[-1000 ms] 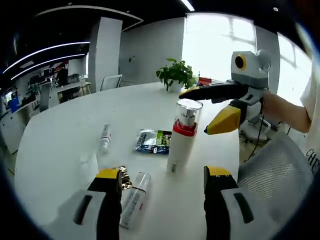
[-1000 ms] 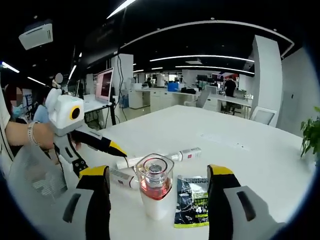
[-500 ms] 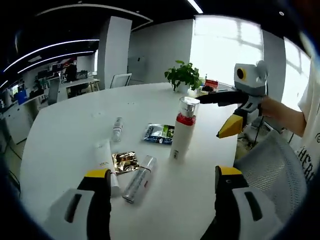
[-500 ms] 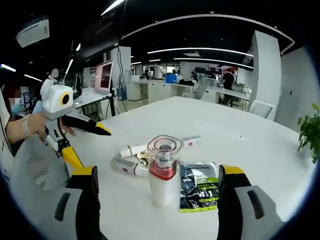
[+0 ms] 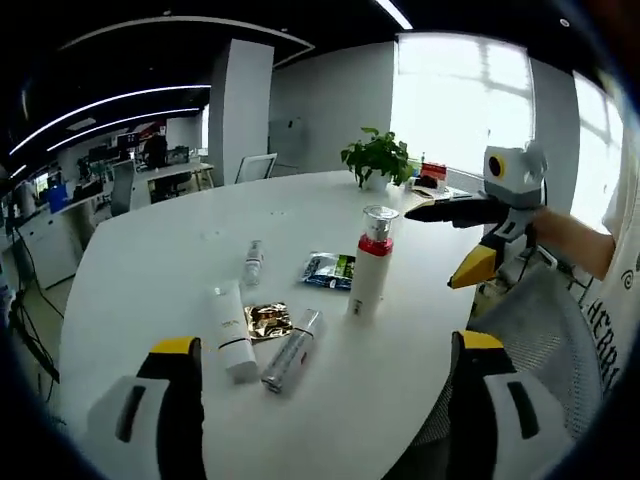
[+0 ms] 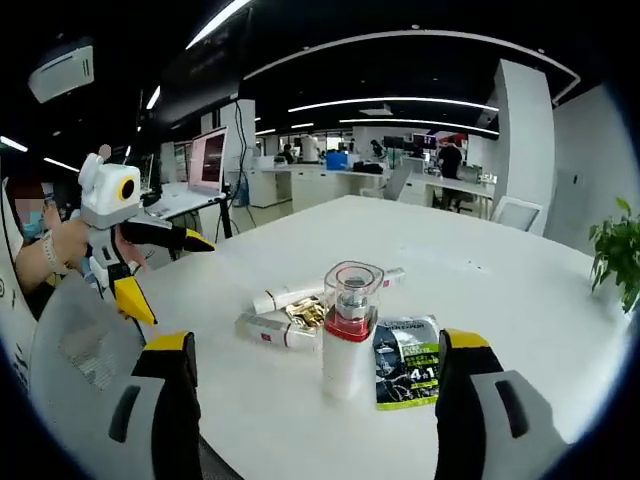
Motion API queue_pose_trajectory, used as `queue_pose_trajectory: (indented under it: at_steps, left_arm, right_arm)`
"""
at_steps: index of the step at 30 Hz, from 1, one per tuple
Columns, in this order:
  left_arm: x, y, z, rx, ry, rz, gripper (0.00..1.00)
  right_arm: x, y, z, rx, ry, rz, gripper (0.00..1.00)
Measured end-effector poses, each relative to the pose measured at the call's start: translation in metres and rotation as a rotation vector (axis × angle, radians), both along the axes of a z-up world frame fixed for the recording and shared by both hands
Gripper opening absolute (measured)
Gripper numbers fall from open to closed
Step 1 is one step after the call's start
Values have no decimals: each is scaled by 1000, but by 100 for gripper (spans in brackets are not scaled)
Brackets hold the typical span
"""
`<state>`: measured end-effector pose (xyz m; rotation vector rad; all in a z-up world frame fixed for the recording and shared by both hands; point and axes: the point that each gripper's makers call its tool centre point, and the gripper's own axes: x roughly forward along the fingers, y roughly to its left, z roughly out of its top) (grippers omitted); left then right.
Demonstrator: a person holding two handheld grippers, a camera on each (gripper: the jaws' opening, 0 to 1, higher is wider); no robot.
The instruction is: Arrange the skincare products in the storage area until every visible bottle or jar stands upright without overlapping.
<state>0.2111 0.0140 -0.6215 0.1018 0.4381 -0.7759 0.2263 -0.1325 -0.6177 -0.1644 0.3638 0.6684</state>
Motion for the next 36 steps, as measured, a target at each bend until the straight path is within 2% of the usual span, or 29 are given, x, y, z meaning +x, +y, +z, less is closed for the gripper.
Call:
queue_pose_trajectory:
  at_steps: [6,11,14,17,23,26,30,34,36]
  left_arm:
    - [-1,1,4,48,-30,-23,99]
    - [1,5,9,44,-44,-18,99]
    - [2,7,8,54,-44,-16,99]
    - [4,11,4,99,-51,-17,99]
    - [8,12,3,79,-49,-12,99]
    - [14,14,0,74,-46,-2,99]
    - [24,21,-10,85,-25,30,99]
    - [27,21,-19,88,4,23,96]
    - [32,25,-24,99,13,29,97]
  right_arm:
    - [-3,1,2,12,-7,-4,100]
    - [-4,1,1,18,-13,-8,100]
    - [-4,4,-2,12,-11,2,100]
    - [-5,5,-5,-1,-6,6,100]
    - [-5,5,-11,-15,-1,2,100]
    - [-6,5,-11,-9,5,-1,100]
    - [-4,1,-18,-47,5,-10,100]
    - [-7,7,-20,0,27,-1,100]
    - [-7,7,-22,-6,30,-4,100]
